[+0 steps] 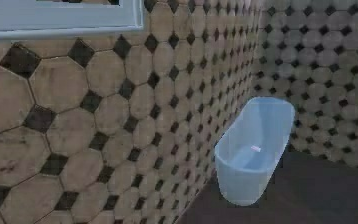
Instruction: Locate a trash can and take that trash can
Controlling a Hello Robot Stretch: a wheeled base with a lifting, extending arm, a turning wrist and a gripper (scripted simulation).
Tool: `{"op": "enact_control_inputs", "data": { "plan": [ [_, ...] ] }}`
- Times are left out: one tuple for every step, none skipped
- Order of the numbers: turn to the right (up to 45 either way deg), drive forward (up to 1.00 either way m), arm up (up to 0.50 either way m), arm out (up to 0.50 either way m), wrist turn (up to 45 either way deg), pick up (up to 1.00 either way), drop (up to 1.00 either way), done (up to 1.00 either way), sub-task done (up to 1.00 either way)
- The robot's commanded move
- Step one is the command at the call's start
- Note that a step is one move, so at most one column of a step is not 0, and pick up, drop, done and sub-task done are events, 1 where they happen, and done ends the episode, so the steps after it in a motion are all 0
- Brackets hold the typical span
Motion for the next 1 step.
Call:
{"op": "enact_control_inputs", "data": {
  "plan": [
    [-45.0, 0.0, 0.0, 0.0, 0.0, 0.0, 0.0, 0.0, 0.0]
  ]
}}
